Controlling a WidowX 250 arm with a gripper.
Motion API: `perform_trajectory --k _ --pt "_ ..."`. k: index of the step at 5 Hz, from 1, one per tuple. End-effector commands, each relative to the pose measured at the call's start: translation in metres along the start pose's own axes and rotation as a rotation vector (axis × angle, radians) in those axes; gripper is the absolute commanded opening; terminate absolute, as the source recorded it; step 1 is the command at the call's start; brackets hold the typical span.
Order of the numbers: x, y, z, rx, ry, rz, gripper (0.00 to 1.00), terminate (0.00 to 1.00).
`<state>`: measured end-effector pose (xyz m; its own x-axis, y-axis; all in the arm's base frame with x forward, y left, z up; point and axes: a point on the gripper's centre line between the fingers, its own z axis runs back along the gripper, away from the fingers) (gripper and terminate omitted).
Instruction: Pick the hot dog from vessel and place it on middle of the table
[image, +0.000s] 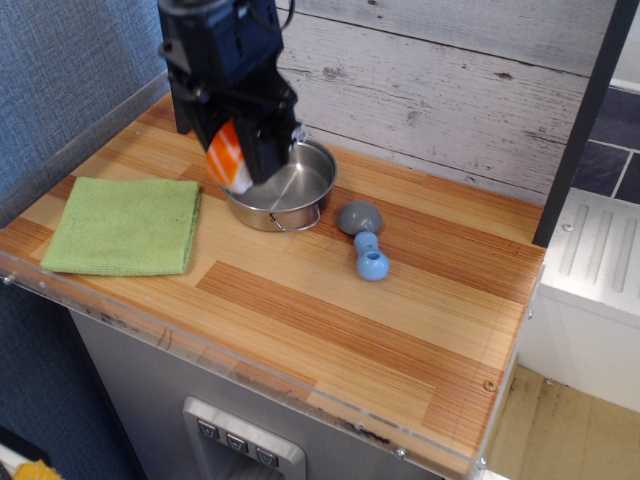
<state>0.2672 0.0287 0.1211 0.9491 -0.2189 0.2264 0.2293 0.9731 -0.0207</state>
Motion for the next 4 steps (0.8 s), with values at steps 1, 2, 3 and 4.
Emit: perform_trajectory --k 1,2,3,4 --pt "-0.009 -0.01 -0.027 0.001 0.002 -0.061 0.0 0.0" --pt "-0.011 -0.014 -0.047 0.0 0.051 -0.086 0.0 0.0" --pt "-0.016 -0.014 -0.06 -0.002 0.071 -0.1 0.0 0.0" --pt "-0.022 -0.017 -0.074 -0.011 0.095 -0.117 0.0 0.0"
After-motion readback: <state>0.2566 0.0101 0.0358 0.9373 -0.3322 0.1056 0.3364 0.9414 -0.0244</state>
